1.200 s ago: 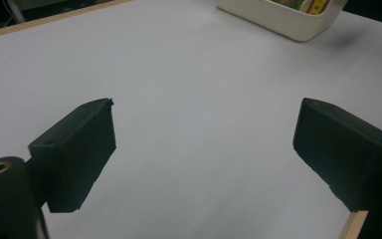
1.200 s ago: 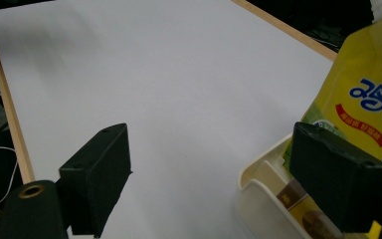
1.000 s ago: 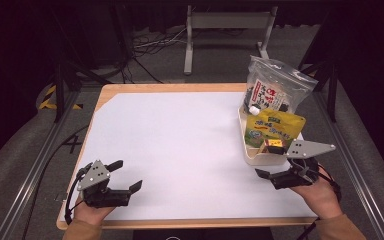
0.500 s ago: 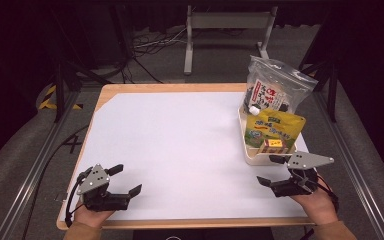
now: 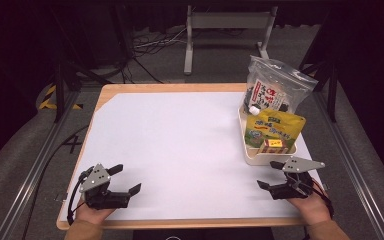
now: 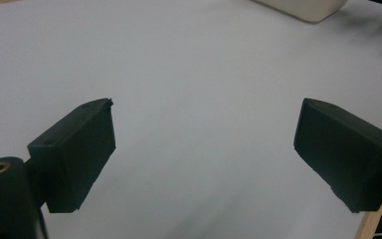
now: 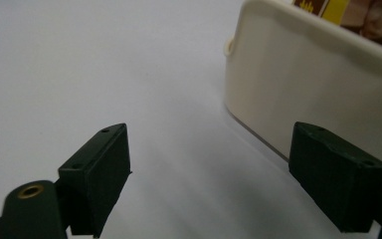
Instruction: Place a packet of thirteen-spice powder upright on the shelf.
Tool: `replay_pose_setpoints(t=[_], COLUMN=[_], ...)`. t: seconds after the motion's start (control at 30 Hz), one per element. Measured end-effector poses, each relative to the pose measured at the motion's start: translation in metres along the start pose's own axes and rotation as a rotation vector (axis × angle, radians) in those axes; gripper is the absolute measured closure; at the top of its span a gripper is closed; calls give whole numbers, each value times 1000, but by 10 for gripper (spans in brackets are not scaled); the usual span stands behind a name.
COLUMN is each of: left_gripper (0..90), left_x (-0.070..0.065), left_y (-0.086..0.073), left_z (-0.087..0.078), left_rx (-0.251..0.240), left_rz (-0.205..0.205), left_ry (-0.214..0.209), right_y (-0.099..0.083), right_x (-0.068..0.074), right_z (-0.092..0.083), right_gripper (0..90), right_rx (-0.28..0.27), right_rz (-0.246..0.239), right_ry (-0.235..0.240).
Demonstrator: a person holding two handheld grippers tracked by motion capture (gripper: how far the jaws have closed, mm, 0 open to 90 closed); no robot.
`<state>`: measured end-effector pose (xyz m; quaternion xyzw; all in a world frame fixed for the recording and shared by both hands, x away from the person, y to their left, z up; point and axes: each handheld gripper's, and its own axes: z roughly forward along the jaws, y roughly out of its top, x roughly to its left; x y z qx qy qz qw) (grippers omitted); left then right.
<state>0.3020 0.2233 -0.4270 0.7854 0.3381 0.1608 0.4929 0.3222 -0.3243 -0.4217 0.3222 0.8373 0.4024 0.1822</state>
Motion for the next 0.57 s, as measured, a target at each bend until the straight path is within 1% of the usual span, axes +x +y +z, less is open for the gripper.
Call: replay_pose_setpoints(t=[0.07,0.1,0.27,0.37,0.47,0.53,0.57], left_gripper=[97,98,97,96,94,88,85], left_x=[1,1,1,1,2,2,3], left_y=[-1,-1,-1,-1,-1,-1,-1], left_z=[0,0,0,0,0,1,1], left_rx=[-3,-7,-6,-8,-8,-2,-3], left_rz=[-4,-13,-16,-15,-9,-12,-6], left_ry=[5,1,-1,0,4,5,10], right_y=[-2,-3,-4,-3,-3,-3,-3], right_x=[-2,-2,-3,-4,-5,-5,-5], right_z=[2,2,4,4,3,3,3], right_gripper=[159,156,130,118,96,82,77], right_rx=[10,14,25,28,17,15,18], right_rz=[7,11,13,13,15,10,7], right_ry=[-3,-6,-11,-10,-11,-11,-8])
